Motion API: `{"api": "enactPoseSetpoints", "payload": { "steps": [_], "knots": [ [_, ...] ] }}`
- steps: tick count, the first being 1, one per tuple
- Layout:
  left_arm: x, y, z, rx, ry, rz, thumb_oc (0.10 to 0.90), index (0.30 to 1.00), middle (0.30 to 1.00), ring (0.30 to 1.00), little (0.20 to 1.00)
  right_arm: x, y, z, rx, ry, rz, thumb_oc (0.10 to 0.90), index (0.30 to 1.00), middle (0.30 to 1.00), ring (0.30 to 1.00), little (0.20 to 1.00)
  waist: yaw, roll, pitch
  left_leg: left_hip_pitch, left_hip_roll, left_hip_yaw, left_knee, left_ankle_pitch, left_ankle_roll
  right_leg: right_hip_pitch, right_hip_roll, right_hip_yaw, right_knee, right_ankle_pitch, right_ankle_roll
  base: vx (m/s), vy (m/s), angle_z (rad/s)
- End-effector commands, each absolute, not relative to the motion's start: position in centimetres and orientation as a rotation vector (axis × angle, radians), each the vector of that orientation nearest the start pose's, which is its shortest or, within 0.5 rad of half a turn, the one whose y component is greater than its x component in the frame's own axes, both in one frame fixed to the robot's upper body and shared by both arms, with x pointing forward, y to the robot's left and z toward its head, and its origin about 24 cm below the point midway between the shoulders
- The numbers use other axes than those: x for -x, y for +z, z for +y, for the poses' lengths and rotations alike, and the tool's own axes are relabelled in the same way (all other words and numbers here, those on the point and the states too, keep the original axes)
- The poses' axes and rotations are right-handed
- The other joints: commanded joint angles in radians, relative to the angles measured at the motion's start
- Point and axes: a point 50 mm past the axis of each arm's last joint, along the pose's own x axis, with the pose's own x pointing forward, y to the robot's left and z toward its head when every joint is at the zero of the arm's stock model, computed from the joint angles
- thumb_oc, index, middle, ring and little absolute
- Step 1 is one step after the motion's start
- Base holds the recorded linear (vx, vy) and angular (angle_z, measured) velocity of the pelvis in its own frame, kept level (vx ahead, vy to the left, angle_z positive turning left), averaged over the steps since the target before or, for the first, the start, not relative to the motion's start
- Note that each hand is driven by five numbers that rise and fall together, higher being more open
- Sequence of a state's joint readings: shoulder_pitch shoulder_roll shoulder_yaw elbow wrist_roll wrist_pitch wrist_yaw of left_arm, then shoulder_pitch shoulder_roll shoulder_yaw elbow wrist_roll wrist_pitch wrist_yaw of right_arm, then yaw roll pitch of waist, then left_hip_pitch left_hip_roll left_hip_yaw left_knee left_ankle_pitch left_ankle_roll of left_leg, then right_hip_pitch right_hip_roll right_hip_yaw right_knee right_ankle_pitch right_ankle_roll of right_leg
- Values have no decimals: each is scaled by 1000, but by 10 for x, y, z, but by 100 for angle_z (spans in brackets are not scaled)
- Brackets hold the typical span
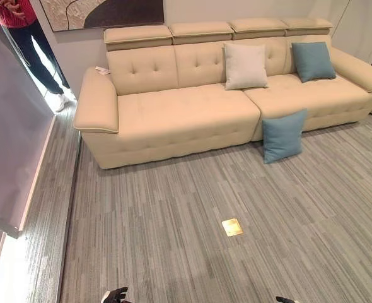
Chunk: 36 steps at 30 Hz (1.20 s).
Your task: Pick up all the scattered cushions and arrange them neatly on the sofa.
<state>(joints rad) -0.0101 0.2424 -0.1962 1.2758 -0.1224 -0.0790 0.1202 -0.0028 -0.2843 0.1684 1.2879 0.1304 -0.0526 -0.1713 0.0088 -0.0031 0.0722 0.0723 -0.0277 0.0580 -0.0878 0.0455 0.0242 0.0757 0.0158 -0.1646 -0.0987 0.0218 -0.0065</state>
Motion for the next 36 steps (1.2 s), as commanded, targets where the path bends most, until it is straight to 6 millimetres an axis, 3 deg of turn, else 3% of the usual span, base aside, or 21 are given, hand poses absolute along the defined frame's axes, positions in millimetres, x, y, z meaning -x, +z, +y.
{"api": "enactPoseSetpoints", "payload": {
  "steps": [1,5,9,12,18,22,23,25,26,28,30,31,33,35,36],
  "knots": [
    [-116,-154,238,-345,145,1119,800,900,900,900,900,-104,-151,-262,405,-234,1154,800,900,900,900,900,-15,-22,23,41,16,-30,1,-133,-28,41,-101,-7,11,-41,131,-21,19,-15],
    [-121,-153,235,-353,130,1106,800,900,900,900,900,-108,-150,-260,406,-227,1147,800,900,900,900,900,-21,-21,39,19,18,-1,1,-131,-18,-15,-98,5,63,-37,134,-54,9,-28],
    [-127,-151,236,-353,137,1086,800,900,900,900,900,-117,-149,-256,414,-208,1124,800,900,900,900,900,-16,-20,60,-7,37,40,1,-123,-19,-92,-98,-34,144,-39,138,-95,-14,-46],
    [-132,-148,239,-355,136,1067,800,900,900,900,900,-124,-148,-251,430,-176,1103,800,900,900,900,900,-6,-20,73,-10,64,100,1,-111,-28,-150,-122,-184,216,-43,133,-30,-52,-104],
    [-133,-149,236,-360,120,1071,800,900,900,900,900,-118,-149,-252,419,-184,1116,800,900,900,900,900,-25,-30,86,17,68,116,20,-118,-37,-119,-89,-142,160,-61,104,57,-124,-37],
    [-143,-148,226,-353,79,1040,800,900,900,900,900,-118,-148,-256,394,-215,1101,800,900,900,900,900,-35,-44,111,-81,104,117,249,-151,-68,-77,-76,-128,94,-64,69,27,-186,-13],
    [-151,-146,221,-344,67,1016,800,900,900,900,900,-119,-147,-260,391,-231,1098,800,900,900,900,900,-32,-50,134,-164,130,103,410,-115,-86,-56,-69,-127,76,-73,47,16,-195,6],
    [-153,-145,220,-340,67,1010,800,900,900,900,900,-119,-146,-261,390,-238,1095,800,900,900,900,900,-29,-51,140,-197,136,81,467,-89,-92,-48,-62,-123,73,-76,36,60,-150,-10],
    [-153,-145,219,-342,64,1007,800,900,900,900,900,-117,-146,-262,386,-249,1101,800,900,900,900,900,-26,-54,144,-251,120,41,512,-75,-85,-40,-54,-106,63,-82,28,88,-121,-27],
    [-152,-146,219,-344,62,1010,800,900,900,900,900,-114,-147,-263,385,-255,1109,800,900,900,900,900,-23,-58,143,-280,99,24,503,-85,-76,-32,-52,-96,54,-86,28,111,-59,-24],
    [-146,-148,218,-357,51,1034,800,900,900,900,900,-106,-148,-266,383,-266,1131,800,900,900,900,900,-15,-61,134,-309,57,10,385,-103,-58,-1,-44,-70,31,-102,38,248,-10,-15],
    [-146,-148,218,-357,51,1034,800,900,900,900,900,-106,-148,-266,383,-266,1131,800,900,900,900,900,-15,-62,135,-308,56,10,384,-103,-58,0,-44,-70,31,-102,39,235,13,-17],
    [-145,-149,217,-362,44,1040,800,900,900,900,900,-106,-148,-268,388,-272,1131,800,900,900,900,900,-4,-58,129,-349,26,-10,313,-55,-58,20,-28,-49,20,-113,40,188,9,-23],
    [-142,-150,218,-349,51,1046,800,900,900,900,900,-106,-148,-268,401,-263,1132,800,900,900,900,900,21,-47,126,-385,-10,-70,239,8,-65,46,4,5,23,-136,38,279,24,-35],
    [-142,-150,218,-349,51,1046,800,900,900,900,900,-106,-148,-268,401,-263,1132,800,900,900,900,900,21,-47,126,-384,-10,-69,239,7,-65,47,3,6,24,-137,38,234,39,-62]
  ]
}}
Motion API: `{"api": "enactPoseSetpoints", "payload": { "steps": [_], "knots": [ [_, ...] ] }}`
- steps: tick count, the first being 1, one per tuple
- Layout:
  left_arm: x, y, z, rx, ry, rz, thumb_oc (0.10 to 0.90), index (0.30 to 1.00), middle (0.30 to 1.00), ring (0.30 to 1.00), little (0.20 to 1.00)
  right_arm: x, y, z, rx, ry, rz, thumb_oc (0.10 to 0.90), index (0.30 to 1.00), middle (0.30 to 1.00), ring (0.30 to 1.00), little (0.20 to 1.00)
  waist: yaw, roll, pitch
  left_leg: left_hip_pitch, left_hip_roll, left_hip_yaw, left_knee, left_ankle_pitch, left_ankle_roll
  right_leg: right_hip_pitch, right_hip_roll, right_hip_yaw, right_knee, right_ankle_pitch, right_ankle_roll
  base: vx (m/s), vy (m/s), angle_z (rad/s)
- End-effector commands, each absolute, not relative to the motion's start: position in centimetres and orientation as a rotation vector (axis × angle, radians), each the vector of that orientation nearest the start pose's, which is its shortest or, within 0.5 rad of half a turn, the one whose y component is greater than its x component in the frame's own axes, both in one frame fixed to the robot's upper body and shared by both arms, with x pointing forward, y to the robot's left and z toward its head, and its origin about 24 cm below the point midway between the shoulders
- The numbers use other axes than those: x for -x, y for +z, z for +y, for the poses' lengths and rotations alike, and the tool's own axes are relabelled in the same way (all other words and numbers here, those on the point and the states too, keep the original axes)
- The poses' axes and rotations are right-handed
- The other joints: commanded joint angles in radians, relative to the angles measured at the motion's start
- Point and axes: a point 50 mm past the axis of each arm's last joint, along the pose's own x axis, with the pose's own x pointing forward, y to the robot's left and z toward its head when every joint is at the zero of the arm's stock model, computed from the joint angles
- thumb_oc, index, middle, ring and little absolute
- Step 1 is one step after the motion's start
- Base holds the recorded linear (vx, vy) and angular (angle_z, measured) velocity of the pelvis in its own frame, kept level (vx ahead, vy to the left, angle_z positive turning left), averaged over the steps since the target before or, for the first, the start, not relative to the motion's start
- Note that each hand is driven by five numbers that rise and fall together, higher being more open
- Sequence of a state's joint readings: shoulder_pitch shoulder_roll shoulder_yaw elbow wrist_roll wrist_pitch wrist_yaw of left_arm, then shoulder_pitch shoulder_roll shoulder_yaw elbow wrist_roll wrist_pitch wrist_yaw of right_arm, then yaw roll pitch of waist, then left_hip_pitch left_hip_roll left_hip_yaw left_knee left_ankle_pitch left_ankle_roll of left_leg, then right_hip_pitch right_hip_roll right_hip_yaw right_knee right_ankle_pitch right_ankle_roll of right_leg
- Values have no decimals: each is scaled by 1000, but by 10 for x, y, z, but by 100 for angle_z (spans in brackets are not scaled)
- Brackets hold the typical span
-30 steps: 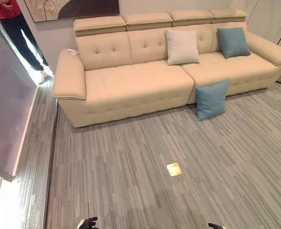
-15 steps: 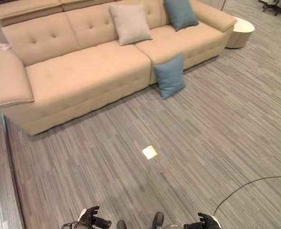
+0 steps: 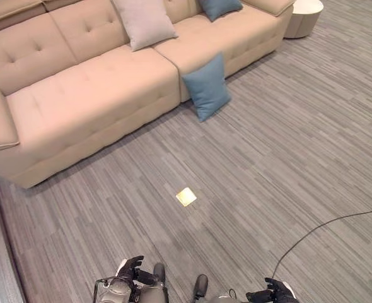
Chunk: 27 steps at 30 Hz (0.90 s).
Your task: Pick up all the scattered cushions and arrange them neatly on the sofa.
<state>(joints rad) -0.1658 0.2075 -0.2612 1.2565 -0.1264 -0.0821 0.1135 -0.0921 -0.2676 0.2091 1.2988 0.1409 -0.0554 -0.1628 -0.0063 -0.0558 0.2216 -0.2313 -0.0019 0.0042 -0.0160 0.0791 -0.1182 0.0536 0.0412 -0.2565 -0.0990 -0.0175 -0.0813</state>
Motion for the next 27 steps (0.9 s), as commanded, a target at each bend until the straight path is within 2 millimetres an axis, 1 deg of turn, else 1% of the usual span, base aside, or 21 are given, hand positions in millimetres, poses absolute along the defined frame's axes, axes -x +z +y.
{"api": "enactPoseSetpoints", "payload": {
  "steps": [1,3,4,5,7,8,9,10,11,12,13,14,15,17,18,19,21,22,24,26,27],
  "knots": [
    [-141,-150,218,-343,55,1048,800,900,900,900,900,-106,-148,-267,404,-260,1134,800,900,900,900,900,41,7,-25,-85,-40,-25,166,-22,76,76,-19,111,30,-105,112,159,51,-78],
    [-135,-152,221,-333,72,1069,800,900,900,900,900,-107,-149,-265,401,-246,1133,800,900,900,900,900,50,0,-50,-56,-45,-31,162,-40,98,98,-28,148,59,-131,121,335,122,-87],
    [-135,-152,221,-333,72,1069,800,900,900,900,900,-106,-149,-265,401,-246,1133,800,900,900,900,900,51,-1,-49,-55,-45,-30,163,-40,99,98,-28,149,60,-132,122,397,159,-79],
    [-133,-152,223,-340,73,1078,800,900,900,900,900,-105,-150,-263,400,-234,1139,800,900,900,900,900,59,-12,-70,-40,-48,-15,174,-64,113,103,-44,164,90,-148,133,280,120,-64],
    [-134,-151,226,-349,73,1078,800,900,900,900,900,-105,-150,-261,401,-219,1146,800,900,900,900,900,67,-20,-78,-10,-47,7,177,-95,133,82,-62,168,181,-141,156,271,124,-64],
    [-134,-151,226,-349,73,1078,800,900,900,900,900,-105,-150,-261,401,-219,1146,800,900,900,900,900,68,-21,-78,-9,-47,9,178,-95,133,81,-63,169,182,-142,156,203,149,-57],
    [-136,-150,229,-353,84,1071,800,900,900,900,900,-109,-149,-262,401,-219,1140,800,900,900,900,900,70,-18,-72,31,-47,33,176,-128,159,16,-91,158,332,-82,213,116,105,-36],
    [-136,-150,229,-352,84,1071,800,900,900,900,900,-109,-149,-262,402,-219,1140,800,900,900,900,900,70,-17,-74,28,-46,33,175,-126,158,13,-89,158,331,-80,212,159,142,-34],
    [-139,-148,230,-356,89,1059,800,900,900,900,900,-112,-149,-261,403,-213,1130,800,900,900,900,900,61,-10,-61,48,-42,38,175,-134,171,-46,-100,156,428,-24,237,150,121,-45],
    [-142,-146,233,-358,99,1047,800,900,900,900,900,-118,-147,-259,402,-206,1111,800,900,900,900,900,47,12,-49,92,-31,43,161,-151,184,-121,-124,109,534,30,266,152,122,-46],
    [-142,-146,233,-357,99,1047,800,900,900,900,900,-118,-147,-259,402,-206,1111,800,900,900,900,900,47,11,-48,92,-33,43,161,-151,185,-122,-126,109,538,28,266,179,119,-26],
    [-142,-146,234,-357,104,1046,800,900,900,900,900,-119,-147,-258,405,-202,1108,800,900,900,900,900,44,22,-45,114,-25,45,151,-158,187,-151,-145,76,555,29,261,266,66,6],
    [-143,-145,235,-357,110,1043,800,900,900,900,900,-124,-146,-258,421,-197,1096,800,900,900,900,900,38,37,-41,169,-19,36,117,-177,188,-197,-179,6,507,-5,227,271,62,13],
    [-144,-145,235,-358,108,1043,800,900,900,900,900,-125,-145,-260,426,-197,1094,800,900,900,900,900,32,41,-34,195,-17,32,107,-185,186,-200,-185,-20,463,-24,215,299,-34,3],
    [-141,-146,236,-367,106,1053,800,900,900,900,900,-128,-144,-260,438,-192,1086,800,900,900,900,900,23,33,-32,239,-28,31,86,-205,183,-235,-193,-43,338,-1,202,308,-74,-2],
    [-141,-146,236,-367,106,1054,800,900,900,900,900,-128,-144,-261,438,-192,1087,800,900,900,900,900,25,37,-25,250,-24,32,85,-209,182,-225,-189,-43,337,-3,202,303,-91,-12],
    [-137,-148,236,-373,106,1069,800,900,900,900,900,-128,-144,-260,447,-187,1090,800,900,900,900,900,18,31,-23,292,-33,22,66,-230,173,-241,-184,-50,198,48,215,319,-113,-15],
    [-135,-149,237,-385,104,1077,800,900,900,900,900,-129,-143,-260,446,-183,1091,800,900,900,900,900,1,28,-26,323,-37,9,48,-241,167,-276,-185,-29,152,77,226,331,-112,1],
    [-134,-149,237,-394,96,1084,800,900,900,900,900,-127,-144,-261,440,-185,1097,800,900,900,900,900,-3,24,-29,341,-38,4,47,-258,162,-261,-179,-12,138,77,226,253,-96,1],
    [-127,-152,234,-404,81,1103,800,900,900,900,900,-119,-146,-262,441,-187,1116,800,900,900,900,900,-11,22,-43,368,-34,-11,56,-285,158,-246,-170,7,151,84,206,316,-146,15],
    [-125,-153,232,-398,77,1113,800,900,900,900,900,-117,-146,-263,439,-189,1120,800,900,900,900,900,-13,29,-48,377,-18,-18,66,-293,148,-242,-159,9,166,77,196,376,-260,32]
  ]
}}
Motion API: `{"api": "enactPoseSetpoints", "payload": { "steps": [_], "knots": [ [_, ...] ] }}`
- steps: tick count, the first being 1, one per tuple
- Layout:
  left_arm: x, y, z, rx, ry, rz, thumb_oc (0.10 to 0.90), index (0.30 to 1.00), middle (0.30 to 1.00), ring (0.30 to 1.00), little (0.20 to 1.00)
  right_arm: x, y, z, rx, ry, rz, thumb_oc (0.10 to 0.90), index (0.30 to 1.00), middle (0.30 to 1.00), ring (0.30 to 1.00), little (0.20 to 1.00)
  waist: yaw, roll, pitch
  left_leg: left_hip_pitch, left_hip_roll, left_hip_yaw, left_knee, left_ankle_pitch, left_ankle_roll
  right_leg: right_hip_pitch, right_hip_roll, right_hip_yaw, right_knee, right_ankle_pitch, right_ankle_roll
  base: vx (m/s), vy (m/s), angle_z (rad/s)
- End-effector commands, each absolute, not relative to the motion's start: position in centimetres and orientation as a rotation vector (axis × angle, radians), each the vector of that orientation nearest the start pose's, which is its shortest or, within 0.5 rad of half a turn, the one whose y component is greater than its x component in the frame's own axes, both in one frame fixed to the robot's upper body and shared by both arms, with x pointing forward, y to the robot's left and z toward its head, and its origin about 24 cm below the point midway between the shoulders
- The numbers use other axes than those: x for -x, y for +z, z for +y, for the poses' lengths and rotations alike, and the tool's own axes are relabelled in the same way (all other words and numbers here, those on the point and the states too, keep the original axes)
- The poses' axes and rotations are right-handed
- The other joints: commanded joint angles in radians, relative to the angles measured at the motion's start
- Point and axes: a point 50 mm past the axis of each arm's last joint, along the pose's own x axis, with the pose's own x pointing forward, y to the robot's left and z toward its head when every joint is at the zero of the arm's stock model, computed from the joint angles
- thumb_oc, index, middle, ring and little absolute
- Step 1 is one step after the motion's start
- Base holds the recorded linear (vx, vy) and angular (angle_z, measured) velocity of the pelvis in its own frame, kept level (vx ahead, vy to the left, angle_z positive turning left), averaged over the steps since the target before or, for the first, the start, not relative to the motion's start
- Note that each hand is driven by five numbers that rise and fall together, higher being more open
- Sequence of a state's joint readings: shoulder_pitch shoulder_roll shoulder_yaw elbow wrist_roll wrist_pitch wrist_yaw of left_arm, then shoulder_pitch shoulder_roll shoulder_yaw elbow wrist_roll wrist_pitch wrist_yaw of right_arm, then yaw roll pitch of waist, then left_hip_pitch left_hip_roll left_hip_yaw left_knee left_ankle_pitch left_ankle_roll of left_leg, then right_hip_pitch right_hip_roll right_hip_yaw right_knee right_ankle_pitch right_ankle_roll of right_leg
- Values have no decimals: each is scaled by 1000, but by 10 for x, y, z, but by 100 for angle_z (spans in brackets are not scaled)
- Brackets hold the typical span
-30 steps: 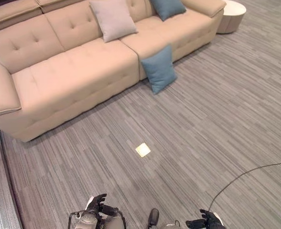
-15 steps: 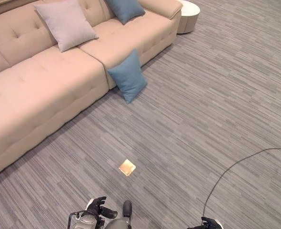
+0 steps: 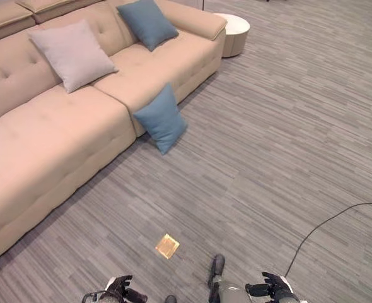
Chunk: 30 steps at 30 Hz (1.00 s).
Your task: Pick up all the scattered cushions and arrange them neatly on the sofa.
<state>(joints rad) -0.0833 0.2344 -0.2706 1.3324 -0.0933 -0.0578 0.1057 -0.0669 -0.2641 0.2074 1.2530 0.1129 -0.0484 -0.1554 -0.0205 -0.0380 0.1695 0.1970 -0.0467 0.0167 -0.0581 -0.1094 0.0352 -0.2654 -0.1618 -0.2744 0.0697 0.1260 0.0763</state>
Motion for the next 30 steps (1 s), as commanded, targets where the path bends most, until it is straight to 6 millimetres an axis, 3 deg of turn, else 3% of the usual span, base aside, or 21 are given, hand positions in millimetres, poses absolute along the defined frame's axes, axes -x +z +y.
{"api": "enactPoseSetpoints", "payload": {
  "steps": [1,2,3,6,9,10,11,12,13,14,15,16,19,23,24,25,26,27,28,29,30],
  "knots": [
    [-122,-155,229,-394,63,1123,800,900,900,900,900,-115,-147,-263,439,-191,1125,800,900,900,900,900,2,20,-2,-66,51,-33,160,-76,-31,97,62,19,-1,-85,18,254,-210,55],
    [-122,-155,229,-395,64,1123,800,900,900,900,900,-116,-147,-263,438,-190,1125,800,900,900,900,900,-1,16,-5,-71,47,-36,159,-71,-30,93,58,18,-2,-83,19,274,-330,51],
    [-122,-155,228,-405,48,1124,800,900,900,900,900,-117,-147,-262,429,-193,1119,800,900,900,900,900,4,21,4,-112,80,-25,283,-5,-70,133,89,20,-9,-112,-13,158,-278,41],
    [-133,-152,228,-406,40,1088,800,900,900,900,900,-121,-144,-265,420,-212,1100,800,900,900,900,900,28,-6,59,-295,126,-17,645,133,-82,219,116,30,-36,-149,-78,186,-374,7],
    [-137,-150,227,-414,36,1074,800,900,900,900,900,-119,-144,-269,412,-231,1107,800,900,900,900,900,35,-23,69,-388,145,24,712,127,-78,268,122,31,-66,-167,-89,251,-233,-18],
    [-139,-150,225,-417,27,1067,800,900,900,900,900,-119,-143,-269,414,-232,1105,800,900,900,900,900,36,-26,69,-417,132,32,681,108,-75,286,123,33,-81,-172,-84,299,-70,-28],
    [-141,-150,221,-428,10,1060,800,900,900,900,900,-117,-144,-270,421,-232,1108,800,900,900,900,900,42,-24,62,-451,104,53,573,78,-66,319,130,36,-111,-186,-70,300,-70,-26],
    [-141,-150,221,-428,9,1060,800,900,900,900,900,-117,-144,-270,421,-232,1108,800,900,900,900,900,43,-24,63,-449,104,54,572,78,-66,321,130,37,-111,-186,-70,452,-53,-22],
    [-139,-151,218,-455,-9,1065,800,900,900,900,900,-115,-144,-270,439,-229,1114,800,900,900,900,900,48,-17,55,-467,70,73,406,72,-58,349,142,44,-131,-204,-54,243,-10,-18],
    [-139,-151,218,-455,-9,1065,800,900,900,900,900,-115,-144,-270,439,-229,1114,800,900,900,900,900,49,-18,57,-464,69,74,403,73,-57,351,141,45,-132,-204,-54,525,-20,-18],
    [-136,-152,219,-466,-16,1073,800,900,900,900,900,-114,-144,-271,451,-225,1117,800,900,900,900,900,63,1,47,-480,39,80,234,151,-60,387,175,67,-145,-222,-47,414,-12,-18],
    [-135,-152,219,-469,-15,1076,800,900,900,900,900,-114,-144,-271,455,-223,1117,800,900,900,900,900,70,12,40,-495,35,84,174,193,-66,402,193,79,-150,-231,-44,418,-13,-15],
    [-125,-155,224,-456,5,1111,800,900,900,900,900,-113,-146,-269,461,-208,1129,800,900,900,900,900,93,21,19,-496,31,109,64,227,-61,459,219,122,-148,-276,-40,383,13,-27],
    [-115,-157,230,-448,29,1143,800,900,900,900,900,-107,-148,-266,470,-191,1147,800,900,900,900,900,100,2,-10,-474,13,109,99,224,-34,474,199,135,-122,-297,-27,374,67,-75],
    [-113,-157,231,-446,32,1150,800,900,900,900,900,-105,-149,-264,468,-181,1153,800,900,900,900,900,106,-9,-21,-469,9,111,111,211,-28,478,190,136,-110,-301,-20,364,96,-23],
    [-114,-156,233,-437,45,1148,800,900,900,900,900,-104,-151,-260,470,-156,1157,800,900,900,900,900,122,-30,-32,-449,-3,123,141,163,-8,469,160,131,-23,-296,6,460,129,0],
    [-114,-156,234,-434,47,1146,800,900,900,900,900,-105,-151,-260,470,-151,1157,800,900,900,900,900,128,-35,-37,-432,-7,126,147,136,3,449,148,124,43,-280,29,330,109,22],
    [-114,-156,234,-434,47,1146,800,900,900,900,900,-105,-151,-260,470,-151,1157,800,900,900,900,900,129,-34,-40,-435,-5,126,147,138,2,446,150,125,43,-277,29,220,83,15],
    [-116,-155,234,-435,45,1139,800,900,900,900,900,-107,-150,-259,471,-144,1149,800,900,900,900,900,131,-42,-37,-418,-18,126,160,106,21,416,132,125,140,-224,63,242,116,-7],
    [-121,-153,236,-439,57,1126,800,900,900,900,900,-113,-149,-258,468,-139,1133,800,900,900,900,900,119,-36,-17,-376,-24,107,180,64,54,320,109,139,344,-103,114,243,115,-16],
    [-121,-153,236,-439,56,1126,800,900,900,900,900,-113,-149,-258,468,-139,1133,800,900,900,900,900,120,-34,-20,-379,-21,108,179,65,53,316,112,139,342,-99,113,262,113,-5]
  ]
}}
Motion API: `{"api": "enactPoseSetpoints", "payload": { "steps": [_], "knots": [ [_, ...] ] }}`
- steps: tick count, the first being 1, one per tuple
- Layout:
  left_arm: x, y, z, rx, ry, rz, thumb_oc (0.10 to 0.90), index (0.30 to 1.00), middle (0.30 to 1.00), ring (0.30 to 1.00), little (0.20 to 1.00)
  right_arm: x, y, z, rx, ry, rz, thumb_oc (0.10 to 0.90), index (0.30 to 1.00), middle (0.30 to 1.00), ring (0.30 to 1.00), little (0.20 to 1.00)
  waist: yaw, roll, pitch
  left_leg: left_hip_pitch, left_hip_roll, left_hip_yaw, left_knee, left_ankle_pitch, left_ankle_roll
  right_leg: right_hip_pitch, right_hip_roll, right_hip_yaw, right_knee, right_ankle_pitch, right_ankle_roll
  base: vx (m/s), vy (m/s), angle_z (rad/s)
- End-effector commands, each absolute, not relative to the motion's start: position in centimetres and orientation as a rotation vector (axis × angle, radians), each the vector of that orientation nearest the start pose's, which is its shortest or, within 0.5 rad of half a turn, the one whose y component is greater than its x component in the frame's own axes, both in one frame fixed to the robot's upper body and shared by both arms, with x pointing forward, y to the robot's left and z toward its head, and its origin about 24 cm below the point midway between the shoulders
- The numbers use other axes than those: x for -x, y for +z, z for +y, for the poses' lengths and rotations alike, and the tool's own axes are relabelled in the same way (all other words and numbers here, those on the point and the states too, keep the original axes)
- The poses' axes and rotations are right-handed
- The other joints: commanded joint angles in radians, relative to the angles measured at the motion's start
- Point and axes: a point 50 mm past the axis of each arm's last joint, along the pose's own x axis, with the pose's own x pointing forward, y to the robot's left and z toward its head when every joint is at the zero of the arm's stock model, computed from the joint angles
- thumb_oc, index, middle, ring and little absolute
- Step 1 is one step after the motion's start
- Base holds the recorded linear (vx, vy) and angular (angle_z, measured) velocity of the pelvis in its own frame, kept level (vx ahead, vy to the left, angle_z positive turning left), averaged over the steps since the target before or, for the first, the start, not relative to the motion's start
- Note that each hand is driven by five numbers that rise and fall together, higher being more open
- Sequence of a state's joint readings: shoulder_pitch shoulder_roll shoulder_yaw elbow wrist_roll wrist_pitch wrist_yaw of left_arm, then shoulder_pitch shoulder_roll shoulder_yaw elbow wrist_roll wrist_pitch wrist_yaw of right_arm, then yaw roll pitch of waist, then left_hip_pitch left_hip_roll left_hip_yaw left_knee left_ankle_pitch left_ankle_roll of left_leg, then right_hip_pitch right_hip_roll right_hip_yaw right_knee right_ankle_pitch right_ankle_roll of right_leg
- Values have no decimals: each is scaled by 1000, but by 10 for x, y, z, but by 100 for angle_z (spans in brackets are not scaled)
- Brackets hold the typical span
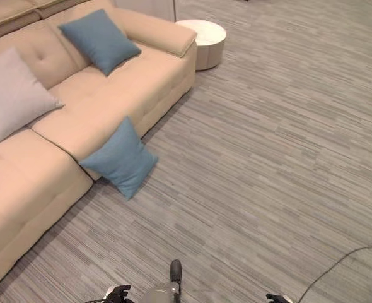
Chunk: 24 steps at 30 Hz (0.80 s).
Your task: Pick up all the scattered cushions and arrange them neatly on the sofa.
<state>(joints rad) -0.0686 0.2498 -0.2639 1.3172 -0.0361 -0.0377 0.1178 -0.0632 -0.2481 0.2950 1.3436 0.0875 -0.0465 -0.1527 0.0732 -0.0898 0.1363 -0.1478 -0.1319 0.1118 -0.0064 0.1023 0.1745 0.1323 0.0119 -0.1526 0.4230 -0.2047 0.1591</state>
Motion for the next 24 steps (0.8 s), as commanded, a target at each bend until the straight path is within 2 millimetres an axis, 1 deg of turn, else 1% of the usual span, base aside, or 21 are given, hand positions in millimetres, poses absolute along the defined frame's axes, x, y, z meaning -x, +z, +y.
{"api": "enactPoseSetpoints", "payload": {
  "steps": [1,2,3,4,5,6,7,8,9,10,11,12,13,15,16,17,19,20,21,23,24],
  "knots": [
    [-126,-151,238,-441,73,1108,800,900,900,900,900,-119,-147,-258,470,-138,1113,800,900,900,900,900,13,41,33,2,65,-15,146,-176,-65,-145,-76,-4,113,296,44,234,83,29],
    [-128,-150,239,-440,77,1103,800,900,900,900,900,-123,-146,-257,474,-133,1100,800,900,900,900,900,4,57,44,30,69,-28,143,-185,-58,-198,-90,-15,186,288,34,236,83,31],
    [-128,-150,238,-440,77,1103,800,900,900,900,900,-123,-146,-257,474,-134,1100,800,900,900,900,900,4,59,41,27,71,-28,142,-184,-59,-201,-87,-16,183,291,33,354,48,35],
    [-131,-150,238,-434,81,1092,800,900,900,900,900,-127,-144,-259,484,-135,1087,800,900,900,900,900,-13,80,53,91,71,-68,112,-196,-60,-278,-112,-60,156,233,-9,267,10,38],
    [-131,-150,238,-433,81,1092,800,900,900,900,900,-127,-144,-259,485,-135,1087,800,900,900,900,900,-15,82,52,89,73,-70,111,-195,-61,-278,-111,-62,152,235,-10,499,-39,44],
    [-132,-149,237,-437,75,1089,800,900,900,900,900,-129,-143,-260,490,-131,1084,800,900,900,900,900,-30,89,57,135,69,-97,101,-212,-70,-310,-112,-72,39,179,-39,367,-95,32],
    [-132,-149,236,-441,68,1088,800,900,900,900,900,-130,-143,-260,494,-127,1080,800,900,900,900,900,-41,87,62,159,61,-113,100,-225,-76,-328,-109,-64,-36,175,-47,367,-94,33],
    [-132,-149,236,-441,69,1088,800,900,900,900,900,-130,-143,-260,494,-127,1080,800,900,900,900,900,-42,87,61,158,62,-114,99,-223,-77,-327,-108,-65,-41,178,-48,453,-162,40],
    [-132,-150,234,-450,55,1089,800,900,900,900,900,-130,-143,-260,491,-126,1083,800,900,900,900,900,-75,77,67,213,49,-158,85,-253,-90,-359,-88,17,-239,206,-41,471,-174,48],
    [-133,-150,233,-458,44,1088,800,900,900,900,900,-129,-143,-260,488,-127,1090,800,900,900,900,900,-92,75,69,237,47,-181,76,-267,-98,-372,-79,74,-318,231,-30,469,-173,39],
    [-133,-150,233,-458,44,1088,800,900,900,900,900,-129,-143,-260,488,-127,1089,800,900,900,900,900,-92,74,68,236,46,-181,75,-265,-98,-373,-80,74,-321,233,-30,404,-142,87],
    [-131,-151,232,-463,34,1094,800,900,900,900,900,-124,-145,-260,480,-127,1111,800,900,900,900,900,-108,68,59,273,49,-206,50,-280,-113,-382,-74,129,-384,256,-22,507,-226,108],
    [-124,-154,231,-453,44,1114,800,900,900,900,900,-115,-148,-260,482,-122,1137,800,900,900,900,900,-109,61,40,303,60,-230,45,-292,-127,-352,-78,120,-398,285,-34,513,-226,118],
    [-122,-155,230,-446,46,1121,800,900,900,900,900,-111,-149,-260,481,-123,1148,800,900,900,900,900,-113,61,35,306,70,-244,64,-287,-137,-343,-73,118,-390,290,-44,341,-225,96],
    [-122,-155,229,-431,45,1120,800,900,900,900,900,-109,-150,-260,464,-133,1149,800,900,900,900,900,-111,63,35,277,100,-234,153,-235,-182,-306,-65,96,-391,273,-63,352,-303,106],
    [-124,-154,228,-427,42,1113,800,900,900,900,900,-109,-150,-259,454,-137,1145,800,900,900,900,900,-109,59,40,239,115,-211,233,-202,-197,-279,-63,85,-398,258,-78,282,-304,105],
    [-131,-152,227,-421,39,1089,800,900,900,900,900,-113,-148,-260,436,-155,1129,800,900,900,900,900,-99,42,67,120,135,-175,437,-121,-210,-231,-66,72,-397,231,-113,108,-200,63],
    [-132,-152,227,-421,39,1088,800,900,900,900,900,-113,-148,-260,436,-156,1129,800,900,900,900,900,-100,44,67,114,137,-177,445,-125,-211,-232,-64,70,-397,231,-113,118,-243,34],
    [-137,-150,227,-417,48,1071,800,900,900,900,900,-114,-148,-261,426,-166,1125,800,900,900,900,900,-95,26,84,48,173,-119,559,-108,-201,-198,-61,55,-396,203,-142,154,-207,28],
    [-140,-149,225,-412,42,1061,800,900,900,900,900,-112,-148,-263,417,-181,1135,800,900,900,900,900,-90,19,84,-3,197,-56,533,-128,-192,-159,-64,25,-410,180,-149,206,-174,32],
    [-139,-149,225,-412,42,1061,800,900,900,900,900,-112,-148,-263,417,-181,1135,800,900,900,900,900,-90,20,85,-1,197,-56,535,-130,-192,-157,-64,25,-411,179,-149,178,-61,42]
  ]
}}
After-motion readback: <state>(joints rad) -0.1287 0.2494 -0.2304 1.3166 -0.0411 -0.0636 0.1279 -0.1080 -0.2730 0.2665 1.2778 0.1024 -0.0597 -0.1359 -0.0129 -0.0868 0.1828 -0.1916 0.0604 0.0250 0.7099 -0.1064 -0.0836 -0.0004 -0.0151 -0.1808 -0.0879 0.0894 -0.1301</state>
